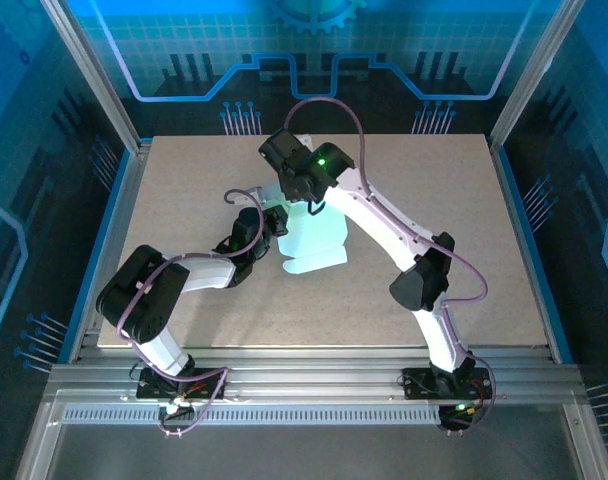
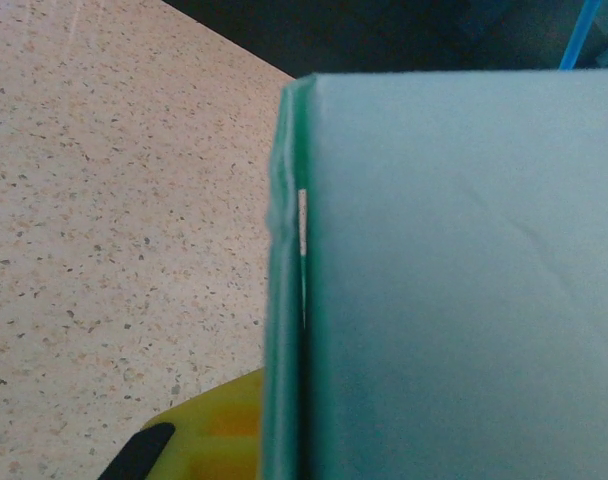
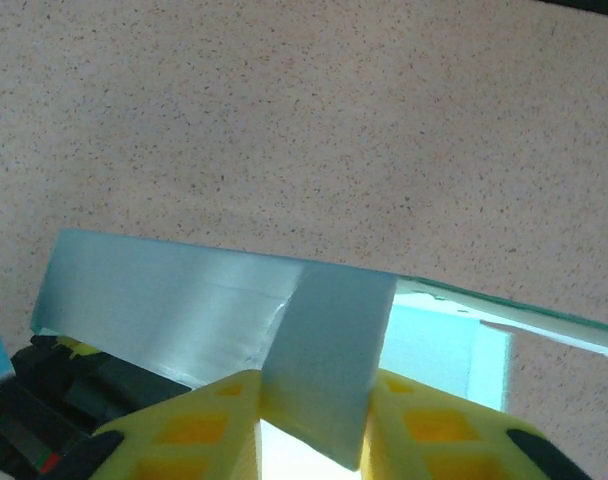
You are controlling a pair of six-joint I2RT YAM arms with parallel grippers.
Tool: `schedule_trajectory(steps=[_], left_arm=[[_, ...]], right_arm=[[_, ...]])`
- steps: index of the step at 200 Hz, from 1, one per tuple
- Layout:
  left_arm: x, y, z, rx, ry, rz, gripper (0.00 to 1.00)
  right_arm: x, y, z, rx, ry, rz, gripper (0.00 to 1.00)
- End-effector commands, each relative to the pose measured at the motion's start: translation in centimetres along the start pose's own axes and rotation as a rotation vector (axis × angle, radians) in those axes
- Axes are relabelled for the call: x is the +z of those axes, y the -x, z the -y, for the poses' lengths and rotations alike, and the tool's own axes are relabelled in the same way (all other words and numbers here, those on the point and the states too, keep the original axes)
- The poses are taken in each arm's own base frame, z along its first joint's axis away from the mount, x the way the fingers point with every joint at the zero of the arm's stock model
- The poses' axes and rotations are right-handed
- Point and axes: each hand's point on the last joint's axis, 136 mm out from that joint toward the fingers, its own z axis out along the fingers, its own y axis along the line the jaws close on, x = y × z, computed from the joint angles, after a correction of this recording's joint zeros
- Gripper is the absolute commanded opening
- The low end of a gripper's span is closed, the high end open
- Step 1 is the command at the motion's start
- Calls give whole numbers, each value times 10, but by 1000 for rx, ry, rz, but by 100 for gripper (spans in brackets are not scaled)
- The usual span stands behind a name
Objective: Fold the paper box
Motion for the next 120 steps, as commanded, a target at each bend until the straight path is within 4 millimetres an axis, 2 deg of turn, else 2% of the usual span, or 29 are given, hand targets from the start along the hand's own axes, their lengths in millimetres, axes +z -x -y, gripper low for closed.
schedule_trajectory(steps=[1, 19, 23, 35, 40, 51, 93, 107, 120], left_arm=[[-3, 10, 14, -3, -46, 38, 0], [-3, 11, 14, -2, -47, 40, 0], [-3, 10, 14, -2, -46, 39, 0], [-3, 11, 14, -2, -45, 40, 0], [-3, 10, 13, 1, -44, 39, 0], [-3, 11, 14, -3, -45, 40, 0], [-3, 10, 12, -7, -41, 40, 0], [-3, 8, 12, -9, -42, 38, 0], [-3, 8, 11, -12, -40, 37, 0]], right_arm=[[2, 1, 2, 17, 10, -5, 21], [0, 3, 2, 25, 12, 5, 23], [1, 3, 3, 27, 13, 5, 26], [1, 3, 2, 28, 16, 7, 45], [2, 2, 2, 28, 17, 5, 47], [2, 2, 2, 29, 18, 4, 47], [1, 2, 2, 35, 23, 6, 23], [-2, 3, 2, 38, 28, 11, 27], [-5, 5, 3, 38, 34, 18, 42]])
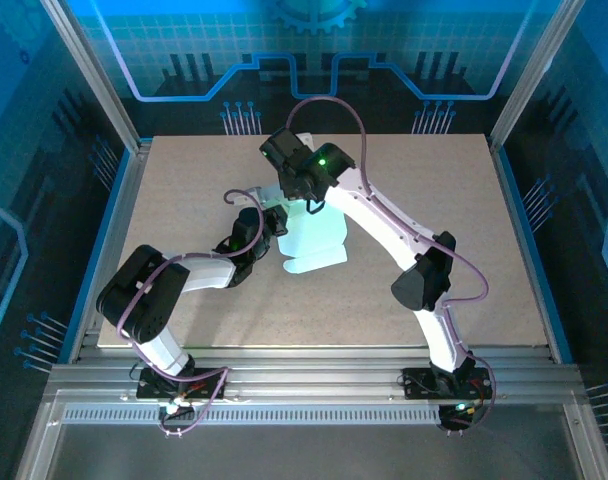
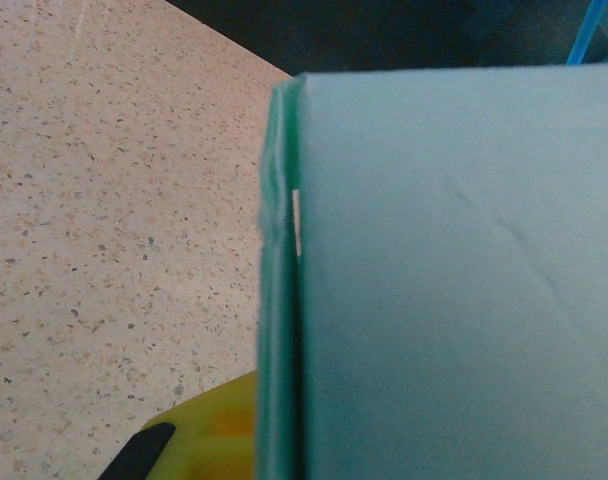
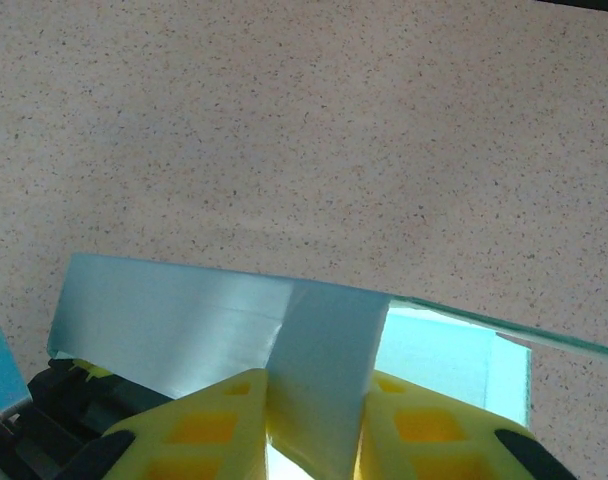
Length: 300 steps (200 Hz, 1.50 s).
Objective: Fold the paper box
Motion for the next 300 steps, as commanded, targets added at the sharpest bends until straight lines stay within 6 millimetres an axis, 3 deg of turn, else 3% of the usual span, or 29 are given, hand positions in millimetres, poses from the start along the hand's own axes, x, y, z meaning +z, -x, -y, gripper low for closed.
schedule_trajectory(steps=[1, 13, 46, 91, 102, 147, 179, 214, 240, 300], left_arm=[[-3, 8, 12, -7, -44, 36, 0], [-3, 8, 11, -6, -41, 35, 0], [-1, 5, 7, -32, -37, 15, 0], [3, -2, 2, -63, -58, -67, 0], [4, -2, 2, -69, -78, -83, 0], [-3, -5, 26, -47, -283, -172, 0], [-5, -4, 30, -28, -334, -189, 0], [-2, -3, 32, -44, -336, -196, 0], [1, -4, 33, -57, -340, -205, 0], [3, -5, 30, -78, -320, -215, 0]], right_arm=[[-9, 1, 6, -3, 13, -1, 43], [-15, 4, 6, -8, 22, 15, 54], [-44, 14, 1, -47, 112, 66, 65], [-111, 26, 10, -151, 314, 203, 69], [-117, 25, 20, -167, 352, 234, 70], [-99, 21, 73, 5, 688, 196, 68], [-87, 12, 85, 21, 897, 132, 64], [-75, 1, 77, -31, 960, 79, 60], [-68, -4, 70, -35, 1006, 34, 42], [-57, -22, 45, -84, 1025, -34, 41]])
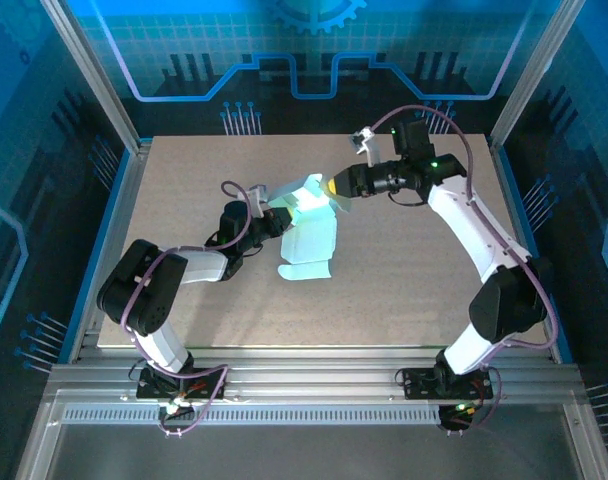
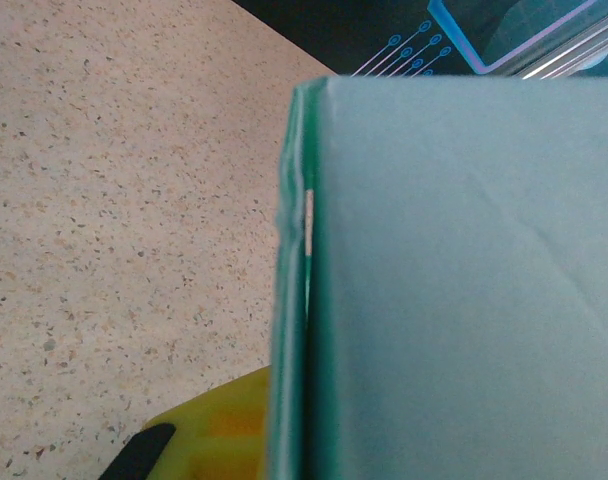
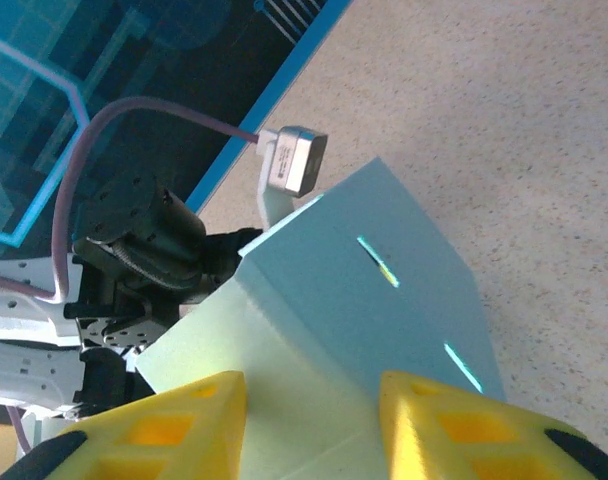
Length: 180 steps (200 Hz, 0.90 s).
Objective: Fold the paper box
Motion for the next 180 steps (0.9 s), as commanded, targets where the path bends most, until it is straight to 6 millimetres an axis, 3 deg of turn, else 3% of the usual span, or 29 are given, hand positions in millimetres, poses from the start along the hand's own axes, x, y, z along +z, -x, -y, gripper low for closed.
schedule_trajectory(steps=[1, 53, 104, 144, 180], left_arm=[[4, 13, 11, -9, -40, 20, 0], [3, 14, 11, -19, -22, 14, 0], [1, 14, 9, -25, 2, 5, 0], [1, 11, 8, -38, 6, -2, 0], [2, 9, 2, -30, 29, 3, 0]], right_arm=[[9, -3, -14, -35, 43, -33, 41], [30, -17, -4, -106, -96, -111, 40], [37, -20, 17, -310, -397, -135, 39], [35, -17, 10, -333, -377, -112, 45], [22, 0, -12, -120, -149, -29, 56]])
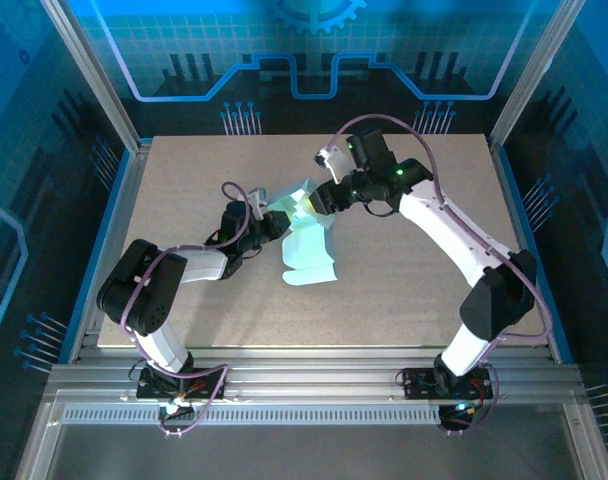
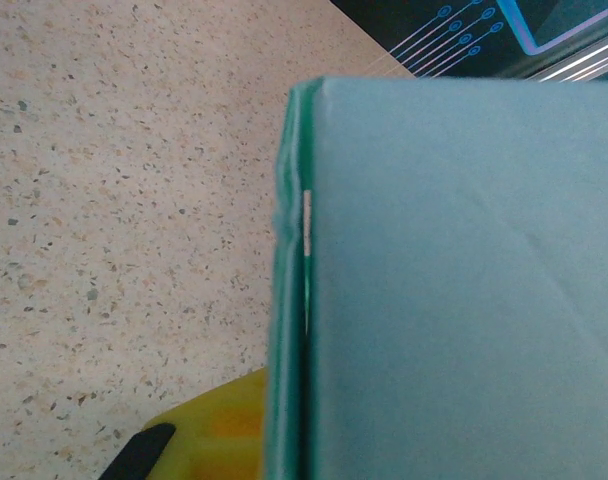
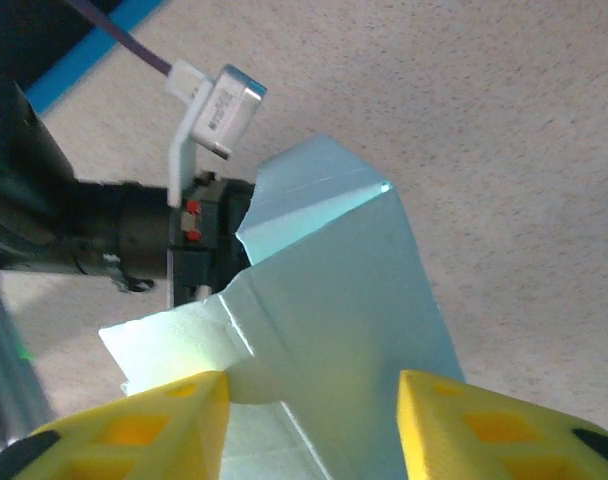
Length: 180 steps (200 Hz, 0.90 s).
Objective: Fold the paper box
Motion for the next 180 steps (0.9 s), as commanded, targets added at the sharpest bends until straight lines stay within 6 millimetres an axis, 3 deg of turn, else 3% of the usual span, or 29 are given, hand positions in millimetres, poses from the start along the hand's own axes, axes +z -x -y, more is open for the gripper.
schedule_trajectory(steps=[1, 27, 51, 69, 102, 122, 139, 162, 180], left_arm=[[-1, 22, 18, 20, -40, 62, 0], [-1, 22, 13, -8, -21, 68, 0], [0, 25, 11, -52, 6, 75, 0], [1, 26, 10, -69, 13, 77, 0], [-1, 27, 9, -74, 18, 85, 0], [0, 28, 11, -77, 9, 88, 0], [-1, 28, 14, -88, -6, 92, 0], [-2, 28, 14, -87, -4, 94, 0], [-2, 29, 15, -87, -5, 95, 0]], right_arm=[[-24, 17, -8, 132, 136, 71, 57], [-44, 15, -1, 130, 65, 98, 66], [-50, -6, 17, 117, -78, 139, 80], [-43, -28, 18, 170, -92, 162, 85], [-17, -61, 8, 245, -129, 112, 84], [-7, -70, 12, 326, -151, 89, 74], [-2, -77, 17, 399, -118, 85, 54], [2, -78, 13, 478, 21, 116, 33], [5, -77, 1, 509, 169, 109, 26]])
